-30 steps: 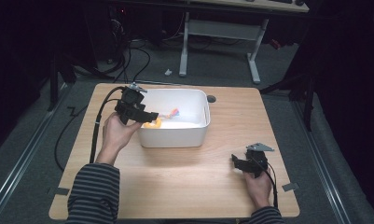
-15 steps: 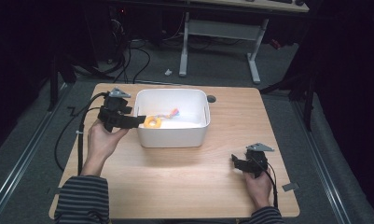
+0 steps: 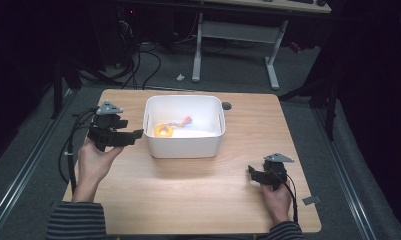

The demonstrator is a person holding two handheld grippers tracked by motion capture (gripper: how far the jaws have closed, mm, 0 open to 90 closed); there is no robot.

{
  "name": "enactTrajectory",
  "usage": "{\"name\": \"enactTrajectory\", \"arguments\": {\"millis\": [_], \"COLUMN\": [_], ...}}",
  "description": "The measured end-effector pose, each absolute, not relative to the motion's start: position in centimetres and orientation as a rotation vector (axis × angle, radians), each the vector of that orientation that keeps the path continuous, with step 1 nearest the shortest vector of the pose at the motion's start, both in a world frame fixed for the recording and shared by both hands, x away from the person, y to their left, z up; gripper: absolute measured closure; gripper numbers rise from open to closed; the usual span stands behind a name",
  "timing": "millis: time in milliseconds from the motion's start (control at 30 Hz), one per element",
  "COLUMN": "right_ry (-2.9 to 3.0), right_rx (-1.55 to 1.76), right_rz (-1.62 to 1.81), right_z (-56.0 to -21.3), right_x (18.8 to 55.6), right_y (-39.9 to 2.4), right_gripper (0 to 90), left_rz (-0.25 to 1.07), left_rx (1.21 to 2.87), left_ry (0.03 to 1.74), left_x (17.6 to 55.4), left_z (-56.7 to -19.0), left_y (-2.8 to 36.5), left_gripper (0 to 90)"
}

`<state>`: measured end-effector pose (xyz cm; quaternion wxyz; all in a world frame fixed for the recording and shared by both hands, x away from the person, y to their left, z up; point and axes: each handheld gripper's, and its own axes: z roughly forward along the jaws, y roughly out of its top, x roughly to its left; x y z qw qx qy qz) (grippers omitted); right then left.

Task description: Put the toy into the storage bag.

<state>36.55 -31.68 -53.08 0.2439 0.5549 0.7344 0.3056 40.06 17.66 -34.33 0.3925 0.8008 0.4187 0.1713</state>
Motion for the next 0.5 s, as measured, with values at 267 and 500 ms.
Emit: {"name": "enactTrajectory", "arguments": {"millis": [267,500], "right_ry": [2.006,2.006], "right_rx": [1.515,1.516], "right_rz": [0.835,0.834], "right_z": [-53.1,-53.1], "right_x": [36.5,36.5], "right_y": [-31.7,-31.7], "right_gripper": [27.1,27.1], "left_rz": [0.449,0.473], "left_rx": [2.024,2.037], "left_ry": [1.056,1.051], "left_x": [38.9,38.0], "left_z": [-34.6,-34.7], "left_y": [18.4,18.5], "left_gripper": [36.1,35.8]}}
